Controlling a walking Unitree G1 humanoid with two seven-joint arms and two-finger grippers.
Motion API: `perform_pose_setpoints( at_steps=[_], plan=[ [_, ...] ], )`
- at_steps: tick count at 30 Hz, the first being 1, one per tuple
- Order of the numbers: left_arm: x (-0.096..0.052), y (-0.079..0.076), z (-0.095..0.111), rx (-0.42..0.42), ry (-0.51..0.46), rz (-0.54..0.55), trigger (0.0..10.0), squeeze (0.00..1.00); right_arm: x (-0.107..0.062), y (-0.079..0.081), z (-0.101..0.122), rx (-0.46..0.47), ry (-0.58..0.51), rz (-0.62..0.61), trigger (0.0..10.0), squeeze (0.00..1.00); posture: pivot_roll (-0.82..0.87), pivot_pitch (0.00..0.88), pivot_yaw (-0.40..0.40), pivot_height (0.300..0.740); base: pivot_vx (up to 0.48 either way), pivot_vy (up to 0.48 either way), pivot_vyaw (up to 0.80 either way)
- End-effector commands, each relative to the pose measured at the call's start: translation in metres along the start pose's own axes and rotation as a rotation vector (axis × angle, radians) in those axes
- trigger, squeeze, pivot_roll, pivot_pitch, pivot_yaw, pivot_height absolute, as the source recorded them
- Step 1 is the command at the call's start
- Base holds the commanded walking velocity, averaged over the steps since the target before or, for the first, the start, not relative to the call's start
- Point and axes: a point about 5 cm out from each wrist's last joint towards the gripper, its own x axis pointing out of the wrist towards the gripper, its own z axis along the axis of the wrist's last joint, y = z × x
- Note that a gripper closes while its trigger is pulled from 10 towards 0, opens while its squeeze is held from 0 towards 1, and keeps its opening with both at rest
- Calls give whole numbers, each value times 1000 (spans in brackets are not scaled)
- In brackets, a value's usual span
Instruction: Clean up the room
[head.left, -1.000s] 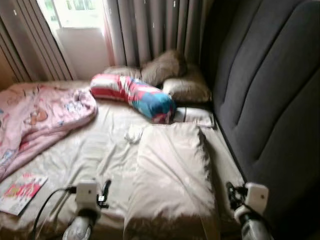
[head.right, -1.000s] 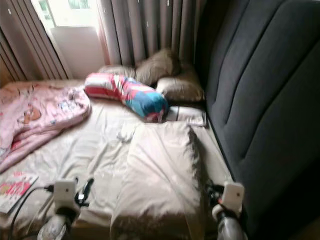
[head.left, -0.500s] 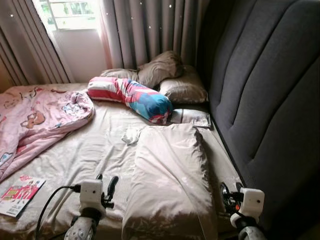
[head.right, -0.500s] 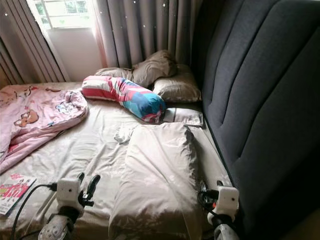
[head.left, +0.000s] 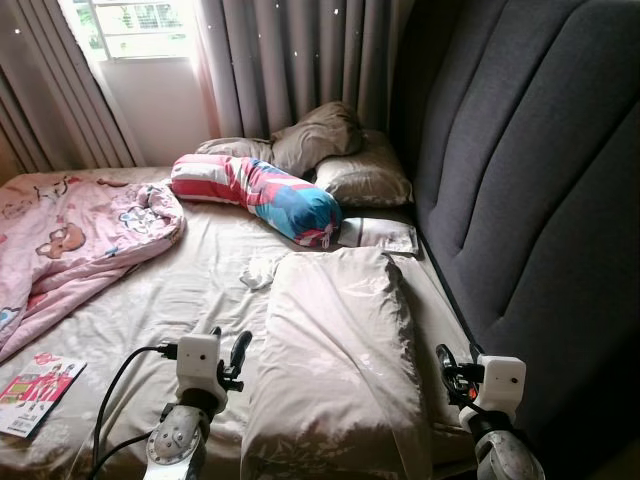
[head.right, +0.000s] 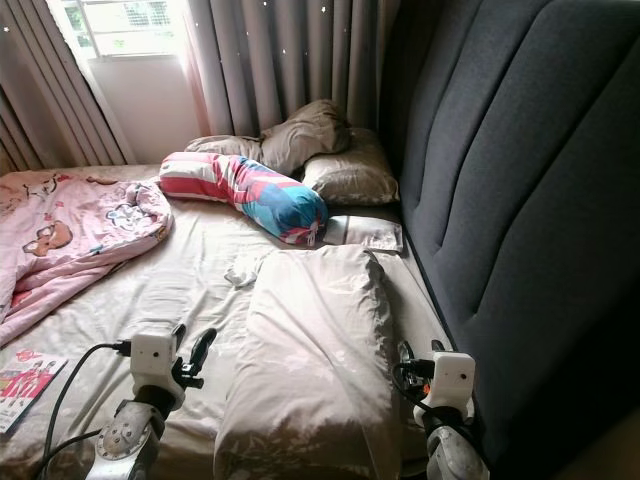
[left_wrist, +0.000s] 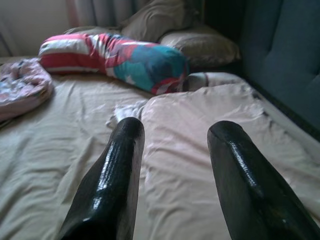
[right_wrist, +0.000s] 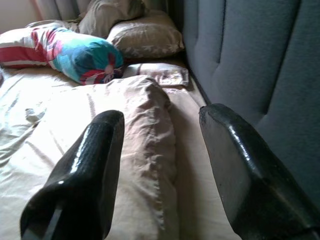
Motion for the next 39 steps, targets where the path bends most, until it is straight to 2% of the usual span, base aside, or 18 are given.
perform_pose_setpoints(
  at_steps=[1,5,11,16,25,30,34,39],
  plan=[
    [2,-1,-1,1,14,-2,10000,0,3,-1,6,-13,-15,2,10000,0,-123,0,18,740,0,0,0],
    [6,0,5,-7,-2,-3,10000,0,4,-10,14,-14,-46,-36,10000,0,-136,13,26,740,0,0,0],
    [8,0,10,-5,-19,-8,10000,0,3,-15,22,-23,-75,-37,10000,0,-139,36,28,740,0,0,0],
    [6,0,15,-3,-39,-9,10000,0,-1,-23,27,-2,-92,-68,10000,0,-120,58,24,740,0,0,0],
    [1,1,13,2,-27,-21,10000,0,-4,-22,32,7,-111,-79,10000,0,-133,88,38,740,275,0,0],
    [-10,-1,14,-5,-26,0,10000,0,-11,-18,26,9,-77,-58,10000,0,-98,121,5,740,281,0,0],
    [-13,-3,14,-14,-29,9,10000,0,-6,-12,30,2,-70,-18,10000,0,-90,139,-10,740,283,0,0],
    [-17,1,13,-7,-20,16,10000,0,-5,-8,30,14,-68,-23,10000,0,-91,132,-13,740,283,0,0]
  ],
)
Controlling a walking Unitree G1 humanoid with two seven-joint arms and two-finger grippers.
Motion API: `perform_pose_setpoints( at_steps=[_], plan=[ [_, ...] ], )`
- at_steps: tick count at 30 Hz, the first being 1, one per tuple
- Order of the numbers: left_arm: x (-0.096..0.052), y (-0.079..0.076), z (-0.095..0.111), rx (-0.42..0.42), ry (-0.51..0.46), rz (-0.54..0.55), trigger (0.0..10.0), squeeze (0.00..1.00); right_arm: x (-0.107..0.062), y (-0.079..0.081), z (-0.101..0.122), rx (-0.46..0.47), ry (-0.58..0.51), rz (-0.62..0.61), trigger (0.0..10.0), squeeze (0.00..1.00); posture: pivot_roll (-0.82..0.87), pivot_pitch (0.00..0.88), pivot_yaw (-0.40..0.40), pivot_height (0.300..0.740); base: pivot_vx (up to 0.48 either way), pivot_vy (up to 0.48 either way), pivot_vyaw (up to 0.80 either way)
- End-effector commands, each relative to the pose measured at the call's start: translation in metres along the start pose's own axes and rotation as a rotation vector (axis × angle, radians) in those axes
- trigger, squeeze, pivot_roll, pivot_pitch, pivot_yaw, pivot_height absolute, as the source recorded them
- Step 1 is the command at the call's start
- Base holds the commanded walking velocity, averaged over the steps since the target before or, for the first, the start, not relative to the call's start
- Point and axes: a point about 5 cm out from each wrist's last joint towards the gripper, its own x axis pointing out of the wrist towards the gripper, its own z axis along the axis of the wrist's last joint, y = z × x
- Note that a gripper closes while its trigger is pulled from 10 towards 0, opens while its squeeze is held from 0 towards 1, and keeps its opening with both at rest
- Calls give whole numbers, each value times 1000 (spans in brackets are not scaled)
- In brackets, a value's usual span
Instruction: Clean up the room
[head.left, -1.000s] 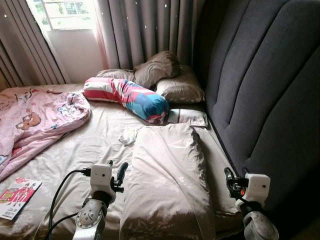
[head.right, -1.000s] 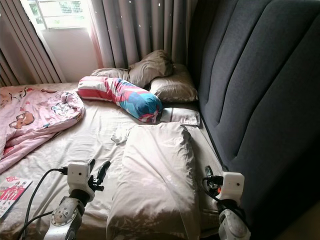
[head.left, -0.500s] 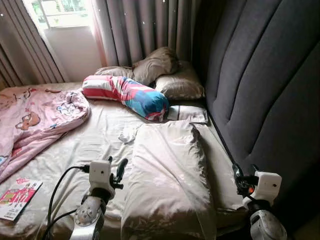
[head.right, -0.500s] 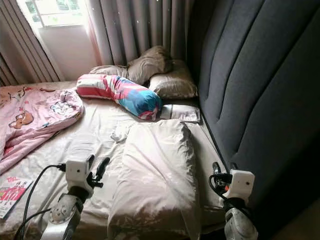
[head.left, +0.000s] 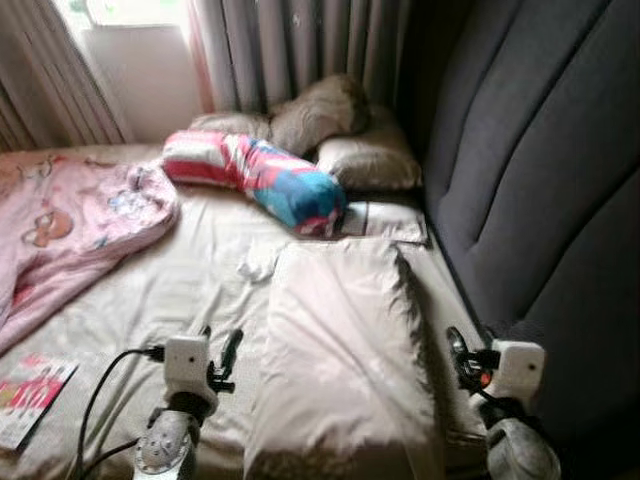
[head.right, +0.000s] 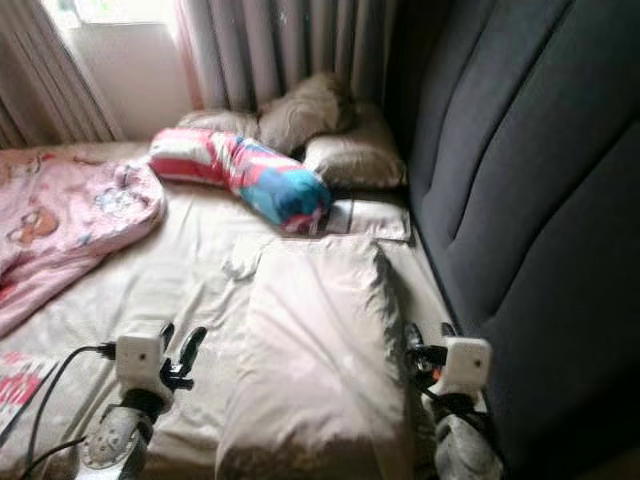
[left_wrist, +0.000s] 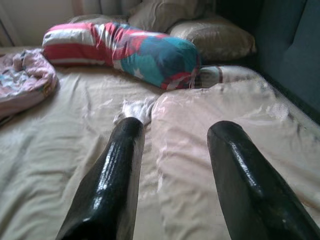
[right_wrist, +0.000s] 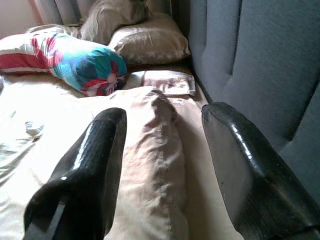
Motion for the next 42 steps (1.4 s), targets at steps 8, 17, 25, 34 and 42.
perform_pose_setpoints(
  at_steps=[8,17,25,34,42],
  plan=[
    [-1,0,3,3,16,-16,10000,0,-4,3,-3,25,17,-20,10000,0,-88,142,11,740,287,0,0],
    [-4,-6,-1,-13,53,-66,10000,0,-8,8,-9,33,42,-34,10000,0,-79,153,6,740,125,0,0],
    [-4,-4,-2,-31,73,-46,10000,0,-5,11,-8,26,50,-19,10000,0,-83,167,3,740,0,0,0],
    [0,-4,-1,-56,74,-34,10000,0,-5,12,-7,19,51,-23,10000,0,-96,167,9,740,0,0,0],
    [-1,-2,-3,-61,84,-22,10000,0,-7,17,-14,3,107,-2,10000,0,-107,162,14,720,0,0,0]
  ],
)
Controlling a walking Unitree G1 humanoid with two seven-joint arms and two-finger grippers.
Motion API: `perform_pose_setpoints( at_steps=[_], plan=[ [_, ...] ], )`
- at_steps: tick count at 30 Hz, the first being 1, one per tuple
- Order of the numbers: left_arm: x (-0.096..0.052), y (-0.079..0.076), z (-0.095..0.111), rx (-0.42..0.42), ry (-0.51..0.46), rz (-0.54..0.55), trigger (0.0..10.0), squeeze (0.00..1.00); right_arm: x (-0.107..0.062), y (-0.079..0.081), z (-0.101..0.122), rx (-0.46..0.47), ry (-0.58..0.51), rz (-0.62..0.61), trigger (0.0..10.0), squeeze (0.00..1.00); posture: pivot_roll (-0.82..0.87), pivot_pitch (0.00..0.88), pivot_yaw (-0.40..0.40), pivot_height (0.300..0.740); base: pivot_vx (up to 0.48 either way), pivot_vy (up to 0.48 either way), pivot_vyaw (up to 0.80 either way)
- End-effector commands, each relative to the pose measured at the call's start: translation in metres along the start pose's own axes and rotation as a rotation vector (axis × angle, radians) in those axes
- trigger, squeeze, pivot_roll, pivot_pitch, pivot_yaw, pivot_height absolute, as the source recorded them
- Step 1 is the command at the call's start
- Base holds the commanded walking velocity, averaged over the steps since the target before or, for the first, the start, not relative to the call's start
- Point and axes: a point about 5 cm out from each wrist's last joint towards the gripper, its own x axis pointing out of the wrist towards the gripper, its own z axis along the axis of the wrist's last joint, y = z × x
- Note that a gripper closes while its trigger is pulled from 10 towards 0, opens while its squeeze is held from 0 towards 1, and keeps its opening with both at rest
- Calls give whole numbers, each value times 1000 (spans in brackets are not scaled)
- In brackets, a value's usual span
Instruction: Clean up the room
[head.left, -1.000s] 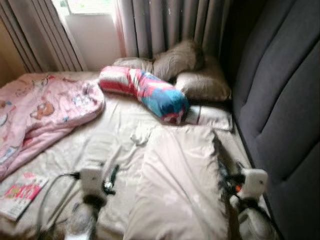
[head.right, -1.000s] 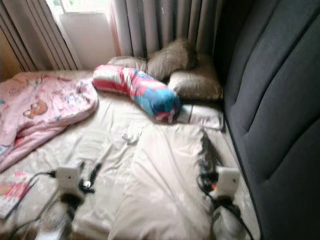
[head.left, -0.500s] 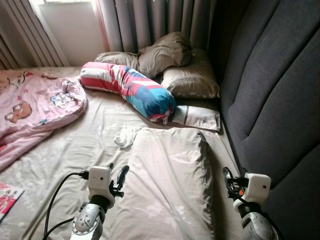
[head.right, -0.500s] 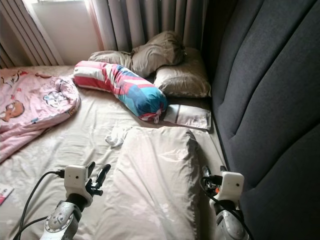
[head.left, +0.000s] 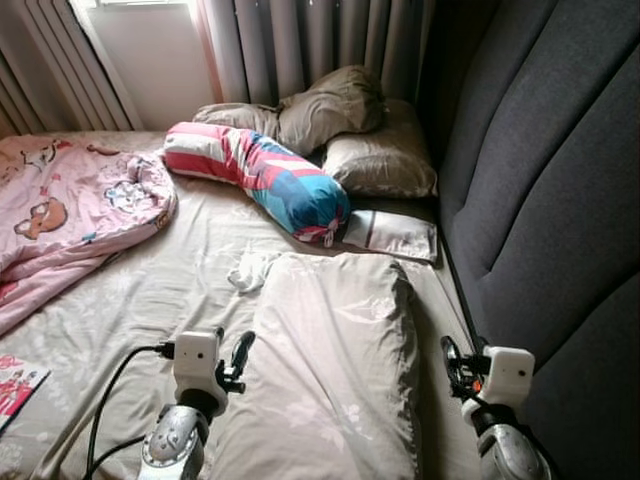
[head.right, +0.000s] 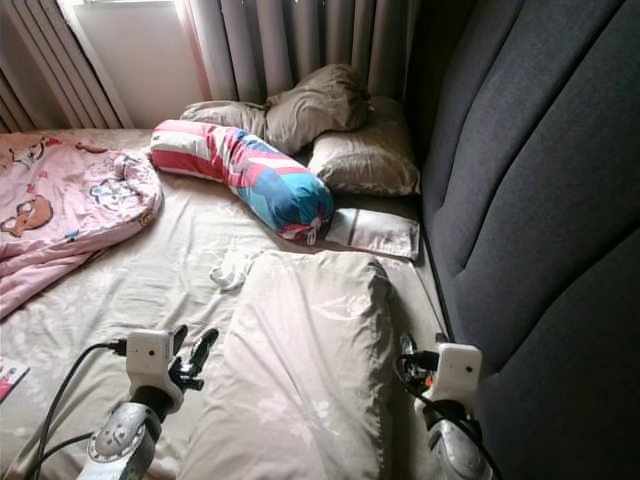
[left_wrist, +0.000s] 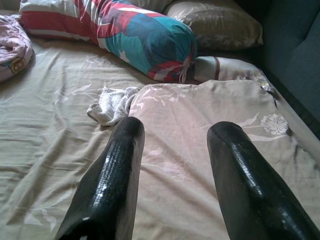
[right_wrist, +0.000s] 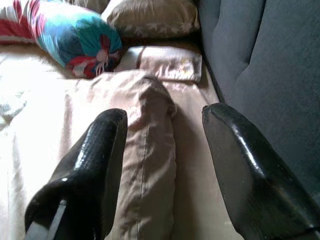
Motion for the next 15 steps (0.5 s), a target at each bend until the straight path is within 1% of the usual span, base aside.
perform_pose_setpoints(
  at_steps=[1,3,7,10,15],
  plan=[
    [-3,4,-4,-12,20,18,10000,0,-2,2,-2,-3,14,12,10000,0,-109,160,15,710,0,0,0],
    [-2,4,-4,-12,20,18,10000,0,-2,2,-2,-3,14,13,10000,0,-109,158,16,705,0,0,0],
    [0,4,-2,-13,18,15,10000,0,-3,2,-3,-3,14,12,10000,0,-111,152,15,680,0,0,0],
    [1,3,-2,-15,17,13,10000,0,-4,3,-1,6,-7,25,10000,0,-110,154,14,680,0,0,0],
    [-1,3,-4,-15,24,12,10000,0,-4,3,-2,3,6,22,10000,0,-106,161,12,680,0,0,0]
  ],
)
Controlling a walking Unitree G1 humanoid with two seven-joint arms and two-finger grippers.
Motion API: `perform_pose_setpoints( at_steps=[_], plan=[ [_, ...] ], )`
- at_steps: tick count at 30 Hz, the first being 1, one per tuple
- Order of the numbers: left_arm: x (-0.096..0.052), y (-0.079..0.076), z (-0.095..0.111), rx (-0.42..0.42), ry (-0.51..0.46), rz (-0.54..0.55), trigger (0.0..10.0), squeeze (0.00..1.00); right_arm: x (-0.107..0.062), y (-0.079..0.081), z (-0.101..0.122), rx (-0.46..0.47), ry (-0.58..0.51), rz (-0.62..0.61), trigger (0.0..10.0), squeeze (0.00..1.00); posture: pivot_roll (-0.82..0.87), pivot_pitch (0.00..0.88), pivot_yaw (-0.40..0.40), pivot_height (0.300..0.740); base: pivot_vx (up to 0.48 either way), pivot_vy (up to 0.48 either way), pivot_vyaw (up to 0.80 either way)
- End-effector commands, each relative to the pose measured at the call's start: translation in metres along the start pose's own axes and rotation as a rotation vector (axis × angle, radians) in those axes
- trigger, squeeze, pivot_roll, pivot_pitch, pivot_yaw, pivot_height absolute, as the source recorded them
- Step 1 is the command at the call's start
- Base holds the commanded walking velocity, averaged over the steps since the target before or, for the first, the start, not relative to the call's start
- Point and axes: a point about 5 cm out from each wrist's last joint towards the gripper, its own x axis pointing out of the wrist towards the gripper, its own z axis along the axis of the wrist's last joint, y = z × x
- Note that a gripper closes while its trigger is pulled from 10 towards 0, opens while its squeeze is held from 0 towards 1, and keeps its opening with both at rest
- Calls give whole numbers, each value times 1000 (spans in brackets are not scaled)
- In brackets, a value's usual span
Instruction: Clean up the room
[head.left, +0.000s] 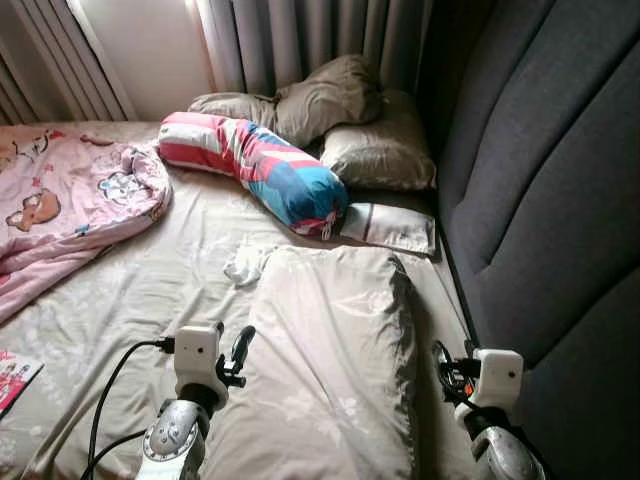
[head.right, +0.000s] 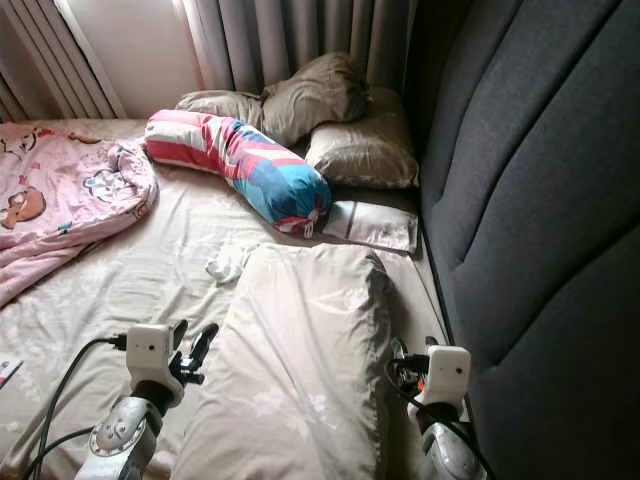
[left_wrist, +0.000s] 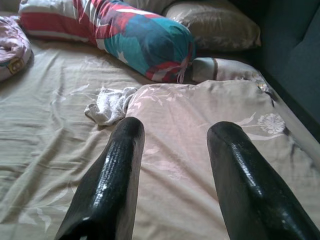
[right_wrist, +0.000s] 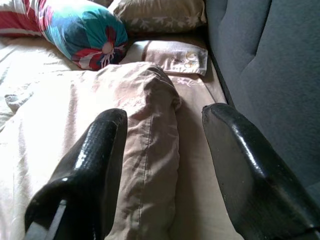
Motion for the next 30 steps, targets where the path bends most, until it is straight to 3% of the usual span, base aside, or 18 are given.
perform_pose_setpoints(
  at_steps=[1,11,30],
  plan=[
    [-7,3,-9,-16,43,13,10000,0,-4,1,-3,4,18,-4,10000,0,-106,163,12,680,0,0,0],
    [-7,6,-9,-22,53,25,10000,0,-6,4,-6,15,28,6,10000,0,-103,181,15,646,0,0,0],
    [-2,2,-9,-13,66,4,10000,0,-5,4,-9,11,59,-2,10000,0,-102,191,12,646,0,84,0]
  ],
)
